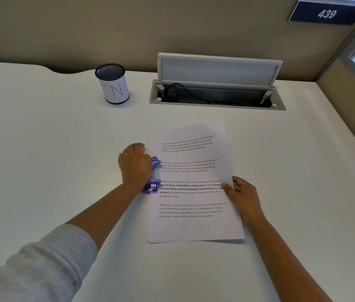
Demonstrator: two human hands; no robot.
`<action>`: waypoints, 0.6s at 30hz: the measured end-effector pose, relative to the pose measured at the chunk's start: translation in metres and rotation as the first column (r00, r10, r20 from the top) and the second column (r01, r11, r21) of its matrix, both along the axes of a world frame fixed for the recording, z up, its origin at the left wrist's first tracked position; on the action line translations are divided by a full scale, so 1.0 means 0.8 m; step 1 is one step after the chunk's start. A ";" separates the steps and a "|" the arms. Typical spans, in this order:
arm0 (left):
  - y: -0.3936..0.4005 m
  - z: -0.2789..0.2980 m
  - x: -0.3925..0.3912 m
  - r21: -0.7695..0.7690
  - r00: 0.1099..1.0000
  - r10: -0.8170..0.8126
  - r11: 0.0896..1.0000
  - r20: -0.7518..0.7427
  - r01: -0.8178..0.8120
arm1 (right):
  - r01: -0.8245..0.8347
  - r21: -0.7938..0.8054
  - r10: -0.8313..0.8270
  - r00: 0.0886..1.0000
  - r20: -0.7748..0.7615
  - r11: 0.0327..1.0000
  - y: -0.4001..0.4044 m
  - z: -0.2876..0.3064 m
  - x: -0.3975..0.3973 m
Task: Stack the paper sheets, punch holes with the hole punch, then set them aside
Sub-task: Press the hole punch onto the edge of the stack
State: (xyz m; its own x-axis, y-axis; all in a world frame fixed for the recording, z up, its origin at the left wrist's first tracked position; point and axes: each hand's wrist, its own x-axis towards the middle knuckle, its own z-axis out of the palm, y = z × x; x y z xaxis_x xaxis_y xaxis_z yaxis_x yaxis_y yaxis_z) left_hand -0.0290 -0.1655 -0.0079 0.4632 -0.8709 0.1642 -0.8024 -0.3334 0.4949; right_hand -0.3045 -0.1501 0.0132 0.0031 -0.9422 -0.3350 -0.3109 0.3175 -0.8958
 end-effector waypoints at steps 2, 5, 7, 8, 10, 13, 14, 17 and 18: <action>0.000 -0.001 0.000 0.007 0.999 -0.010 1.000 0.034 0.010 | 0.006 0.009 -0.006 1.000 0.027 1.000 0.000 0.000 0.000; 0.001 -0.005 0.001 0.013 0.996 -0.017 1.000 0.087 0.016 | 0.025 0.017 -0.025 0.999 0.040 1.000 0.000 -0.001 0.000; 0.001 -0.009 0.002 0.002 0.994 -0.022 1.000 0.107 0.021 | 0.032 0.017 -0.033 0.999 0.040 0.999 -0.001 -0.003 -0.001; 0.001 -0.009 0.003 0.000 0.994 -0.022 1.000 0.109 0.022 | 0.029 0.018 -0.029 0.999 0.031 0.999 0.000 -0.003 -0.001; 0.001 -0.010 0.004 -0.002 0.994 -0.025 1.000 0.109 0.025 | 0.022 0.014 -0.023 0.999 0.028 1.000 0.000 -0.003 -0.001; 0.001 -0.007 0.002 0.020 0.995 -0.034 0.999 0.096 0.033 | 0.023 0.012 -0.024 0.999 0.034 1.000 0.000 -0.002 -0.001; 0.001 -0.006 0.002 0.027 0.995 -0.037 0.999 0.091 0.035 | 0.024 0.014 -0.024 0.999 0.040 1.000 0.000 -0.001 -0.001; 0.000 0.001 0.000 0.034 0.998 -0.025 0.999 0.057 0.023 | 0.026 0.030 -0.028 0.996 0.088 0.999 -0.001 0.002 -0.001; 0.001 0.005 -0.001 0.029 0.999 -0.014 0.999 0.041 0.013 | 0.022 0.030 -0.025 0.996 0.091 0.999 -0.001 0.003 -0.001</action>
